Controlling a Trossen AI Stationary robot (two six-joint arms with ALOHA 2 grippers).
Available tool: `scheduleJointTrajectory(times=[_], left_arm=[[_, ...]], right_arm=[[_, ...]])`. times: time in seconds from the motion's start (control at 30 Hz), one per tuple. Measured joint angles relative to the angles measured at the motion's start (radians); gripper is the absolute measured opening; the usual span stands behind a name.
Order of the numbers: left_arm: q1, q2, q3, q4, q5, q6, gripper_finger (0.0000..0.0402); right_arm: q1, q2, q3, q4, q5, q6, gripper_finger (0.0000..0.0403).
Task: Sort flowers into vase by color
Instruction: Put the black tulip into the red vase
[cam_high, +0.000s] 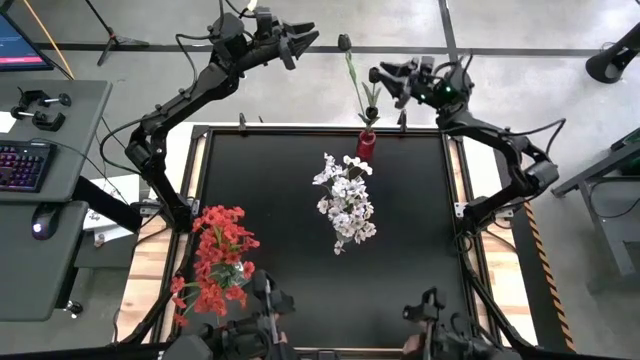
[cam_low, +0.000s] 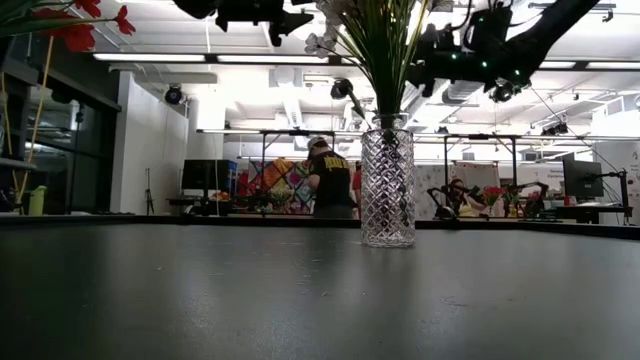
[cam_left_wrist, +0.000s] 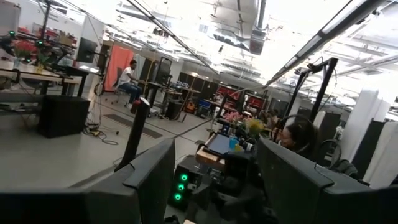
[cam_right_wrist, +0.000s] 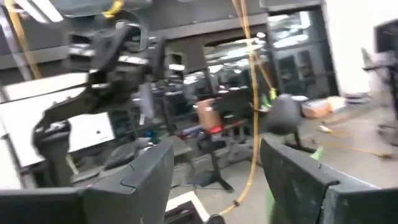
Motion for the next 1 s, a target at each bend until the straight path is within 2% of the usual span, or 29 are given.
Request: scheduleJointTrajectory(times=[0.13,0.23,0.33,0.4,0.47,0.57,0.7,0.83,1.0], left_arm=[[0.0,0.0,0.0,-0.001,-0.039,0.0,0.0216],[0.0,0.0,0.0,-0.025,-0.073,0.017,0.0216],[0.002,0.0,0.0,-0.132,-0.196,0.091,0.0216],[0.006,0.008,0.0,-0.213,-0.309,0.112,0.0212],[0.017,0.03,0.0,-0.278,-0.375,0.107,0.0205],[0.04,0.089,0.0,-0.33,-0.385,0.058,0.0186],[0.054,0.181,0.013,-0.341,-0.382,0.023,0.0122],[0.055,0.274,0.077,-0.337,-0.32,-0.014,0.0021],[0.055,0.367,0.198,-0.327,-0.231,-0.037,0.0005]], right_arm=[[0.013,0.006,0.117,-0.209,0.017,-0.114,0.0193],[0.026,0.008,0.204,-0.377,0.05,-0.238,0.0138],[0.024,0.008,0.277,-0.454,0.062,-0.301,0.0045],[0.02,0.007,0.316,-0.503,0.068,-0.334,0.0014],[0.019,0.008,0.355,-0.559,0.073,-0.345,0.0016],[0.02,0.008,0.401,-0.623,0.074,-0.364,0.0004],[0.02,0.005,0.435,-0.686,0.071,-0.365,0.0007],[0.02,-0.021,0.44,-0.733,0.072,-0.358,0.0002],[0.02,-0.069,0.44,-0.786,0.073,-0.36,0.0001]])
